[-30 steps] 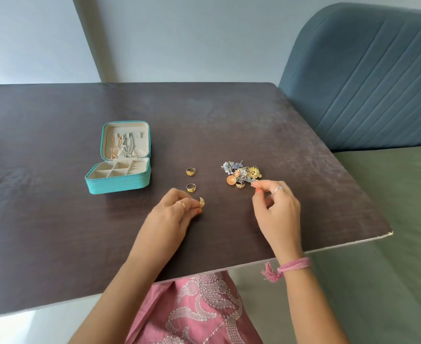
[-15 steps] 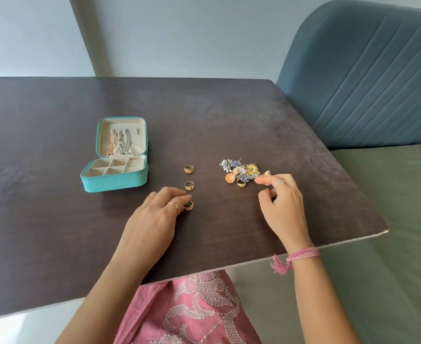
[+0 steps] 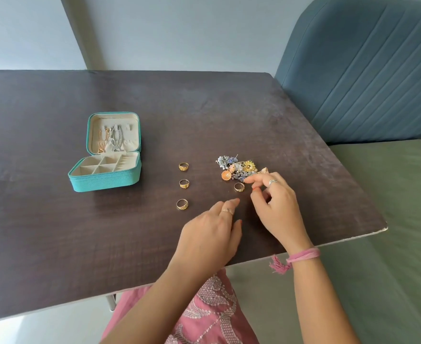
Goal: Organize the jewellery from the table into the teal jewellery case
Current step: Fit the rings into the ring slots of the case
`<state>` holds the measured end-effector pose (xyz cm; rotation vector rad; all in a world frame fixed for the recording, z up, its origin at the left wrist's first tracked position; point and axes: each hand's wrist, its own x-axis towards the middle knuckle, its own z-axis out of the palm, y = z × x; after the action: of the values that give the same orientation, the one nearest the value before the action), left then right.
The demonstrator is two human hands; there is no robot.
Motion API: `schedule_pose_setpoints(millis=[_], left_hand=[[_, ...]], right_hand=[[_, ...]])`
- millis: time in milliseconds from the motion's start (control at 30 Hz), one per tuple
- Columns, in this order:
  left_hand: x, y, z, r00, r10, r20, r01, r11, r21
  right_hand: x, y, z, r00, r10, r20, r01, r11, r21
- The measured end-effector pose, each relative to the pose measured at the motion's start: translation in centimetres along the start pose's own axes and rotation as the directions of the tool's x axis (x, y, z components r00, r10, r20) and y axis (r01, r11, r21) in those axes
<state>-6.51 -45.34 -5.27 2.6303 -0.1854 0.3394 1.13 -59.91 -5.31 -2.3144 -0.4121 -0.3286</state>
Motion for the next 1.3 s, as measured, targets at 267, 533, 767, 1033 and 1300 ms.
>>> schedule_pose_setpoints(millis=[267,533,767,1033,1300], left_hand=[[2.6,0.8,0.5,0.993,-0.107,0.039,0.098,0.979,0.180],[2.6,0.7,0.6,0.996,-0.082,0.020,0.078,0.985,0.151],[-0.4,-0.8,-0.1,0.995,0.098,-0.005,-0.098,0.993,-0.072],[-1.5,-2.1,-1.6,0.987,0.146,0.068,-0.136,0.982,-0.133],[-1.4,-2.3,-2.0,0.988,0.119,0.102,-0.092,0.966,-0.240]], right_hand=[[1.1,0.6,-0.3,0.998,0.016,0.053,-0.010,0.995,-0.099],[0.6,0.7,-0.9,0.981,-0.108,0.159,0.125,0.987,-0.102],[1.3,0.7,-1.4,0.958,-0.054,0.282,0.101,0.983,-0.155],[4.8,-2.8,-1.1,0.951,-0.057,0.304,0.080,0.995,-0.063],[10.6,-7.8,4.6,0.915,-0.027,0.402,0.120,0.971,-0.208]])
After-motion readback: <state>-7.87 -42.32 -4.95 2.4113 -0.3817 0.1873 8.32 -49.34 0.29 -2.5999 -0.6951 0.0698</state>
